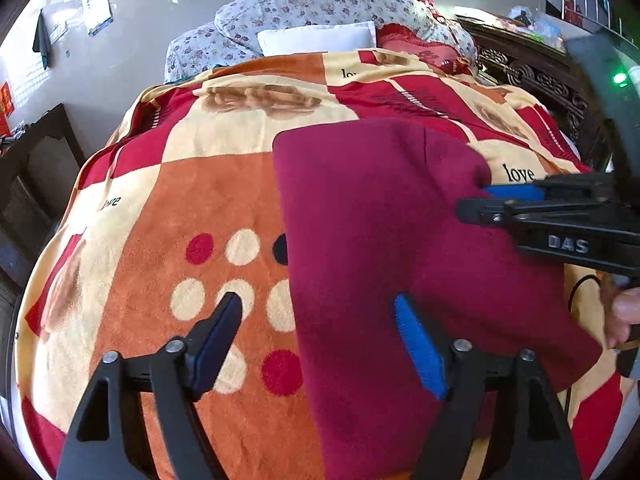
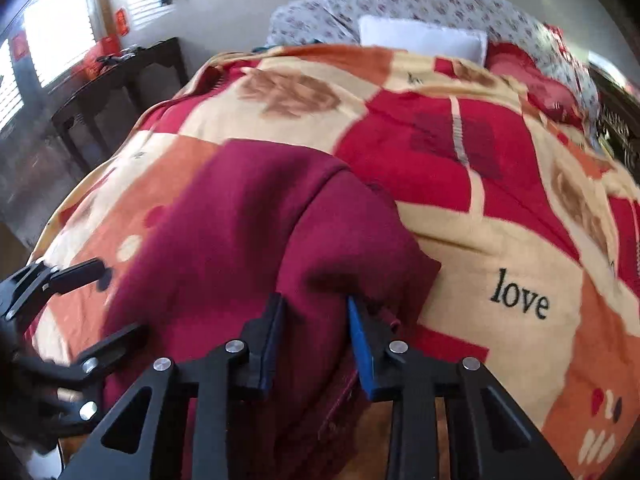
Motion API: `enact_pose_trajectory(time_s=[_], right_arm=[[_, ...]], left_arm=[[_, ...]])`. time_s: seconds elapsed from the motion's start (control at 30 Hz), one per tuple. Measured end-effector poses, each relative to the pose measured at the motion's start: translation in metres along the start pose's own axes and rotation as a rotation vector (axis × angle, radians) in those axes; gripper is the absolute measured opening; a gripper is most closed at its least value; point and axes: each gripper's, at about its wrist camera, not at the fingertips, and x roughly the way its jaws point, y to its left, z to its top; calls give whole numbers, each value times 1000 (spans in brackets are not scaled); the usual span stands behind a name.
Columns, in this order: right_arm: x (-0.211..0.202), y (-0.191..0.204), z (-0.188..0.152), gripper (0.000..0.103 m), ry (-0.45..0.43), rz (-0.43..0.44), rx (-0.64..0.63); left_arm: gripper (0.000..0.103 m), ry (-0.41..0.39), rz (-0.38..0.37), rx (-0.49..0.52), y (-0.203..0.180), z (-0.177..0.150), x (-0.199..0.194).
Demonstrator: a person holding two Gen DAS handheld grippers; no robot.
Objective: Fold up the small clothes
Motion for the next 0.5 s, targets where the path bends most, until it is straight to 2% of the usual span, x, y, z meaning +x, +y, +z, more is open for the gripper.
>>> enact_pose_trajectory(time_s=[0.13, 0.27, 0.33, 0.4, 0.5], right_arm=[[-26, 9, -4, 36, -17, 25, -14], [-56, 37, -27, 38, -37, 45, -90], [-57, 44, -44, 38, -13, 21, -118], [-48, 44, -60, 38, 9, -41, -129], [-42, 38, -71, 38, 6, -37, -74]], left_arm=[[80, -6, 12, -6, 0, -2, -1], [80, -15, 28, -8, -2, -4, -5], [80, -22, 34, -14, -3, -5, -8], [80, -34, 49, -14, -3, -8, -12], [80, -45, 56, -18, -3, -11, -18]])
